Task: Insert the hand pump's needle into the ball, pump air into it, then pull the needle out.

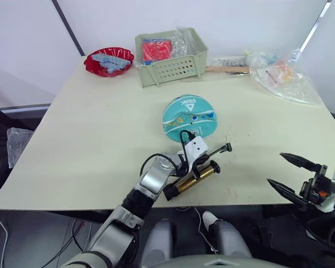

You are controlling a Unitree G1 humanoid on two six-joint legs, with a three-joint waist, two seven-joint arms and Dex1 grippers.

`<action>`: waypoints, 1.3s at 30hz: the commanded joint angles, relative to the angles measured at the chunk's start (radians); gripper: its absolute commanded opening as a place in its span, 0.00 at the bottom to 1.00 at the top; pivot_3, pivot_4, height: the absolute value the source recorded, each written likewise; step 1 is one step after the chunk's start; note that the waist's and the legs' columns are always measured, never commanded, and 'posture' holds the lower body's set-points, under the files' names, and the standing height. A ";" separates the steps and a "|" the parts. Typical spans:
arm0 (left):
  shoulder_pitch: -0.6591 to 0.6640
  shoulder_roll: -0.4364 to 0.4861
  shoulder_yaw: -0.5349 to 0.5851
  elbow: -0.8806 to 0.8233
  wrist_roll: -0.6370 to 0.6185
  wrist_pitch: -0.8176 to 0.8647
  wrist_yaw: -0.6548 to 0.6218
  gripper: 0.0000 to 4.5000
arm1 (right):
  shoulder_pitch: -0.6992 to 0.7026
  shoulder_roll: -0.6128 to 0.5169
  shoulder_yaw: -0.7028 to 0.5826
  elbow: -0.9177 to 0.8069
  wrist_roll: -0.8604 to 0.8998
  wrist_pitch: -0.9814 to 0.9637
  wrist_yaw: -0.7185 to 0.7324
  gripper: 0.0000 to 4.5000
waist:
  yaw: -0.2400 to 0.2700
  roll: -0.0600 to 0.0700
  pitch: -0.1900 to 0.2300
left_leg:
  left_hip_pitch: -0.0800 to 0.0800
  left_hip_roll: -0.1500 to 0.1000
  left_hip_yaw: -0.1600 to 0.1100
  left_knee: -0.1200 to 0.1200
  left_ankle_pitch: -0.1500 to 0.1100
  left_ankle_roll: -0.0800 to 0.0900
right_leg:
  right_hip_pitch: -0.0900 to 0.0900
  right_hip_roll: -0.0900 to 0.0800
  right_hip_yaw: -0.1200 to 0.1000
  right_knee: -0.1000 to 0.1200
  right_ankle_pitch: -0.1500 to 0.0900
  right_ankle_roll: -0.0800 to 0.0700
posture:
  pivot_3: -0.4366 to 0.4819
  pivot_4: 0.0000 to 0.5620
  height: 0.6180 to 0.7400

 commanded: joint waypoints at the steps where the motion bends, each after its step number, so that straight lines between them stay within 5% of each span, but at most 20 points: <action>1: -0.017 -0.017 0.036 0.001 -0.035 -0.091 -0.020 0.01 | -0.007 0.022 0.005 -0.066 -0.019 0.063 -0.137 1.00 | 0.000 0.000 0.000 | 0.000 0.000 0.000 0.000 0.000 0.000 | 0.000 0.000 0.000 0.000 0.000 0.000 | 0.48 0.27 0.98; 12: -0.033 -0.049 0.082 0.069 -0.141 -0.273 -0.187 0.01 | -0.030 0.156 0.072 -0.274 0.150 0.433 -0.564 1.00 | -0.001 0.000 0.000 | -0.001 0.000 0.001 0.000 0.000 0.000 | -0.001 0.000 0.001 0.000 0.000 0.000 | 0.48 0.27 0.98; 19: -0.024 -0.057 0.084 0.053 -0.203 -0.280 -0.275 0.01 | -0.081 0.217 0.080 -0.313 0.297 0.563 -0.708 1.00 | -0.002 0.000 0.000 | -0.002 0.000 0.001 0.000 0.000 0.000 | -0.001 0.000 0.001 0.000 0.000 0.000 | 0.48 0.27 0.98; 38: -0.011 -0.069 0.067 0.041 -0.200 -0.271 -0.306 0.01 | -0.135 0.149 0.054 -0.281 0.462 0.660 -0.706 1.00 | -0.002 0.000 0.000 | -0.002 0.000 0.000 0.000 0.000 0.000 | -0.001 0.001 0.000 -0.001 0.000 0.000 | 0.48 0.27 0.98; 39: -0.010 -0.068 0.067 0.041 -0.200 -0.271 -0.306 0.00 | -0.133 0.148 0.054 -0.281 0.462 0.659 -0.703 0.95 | -0.002 0.000 0.000 | -0.002 0.000 0.000 0.000 0.000 0.000 | -0.001 0.001 0.000 -0.001 0.000 0.000 | 0.48 0.27 0.98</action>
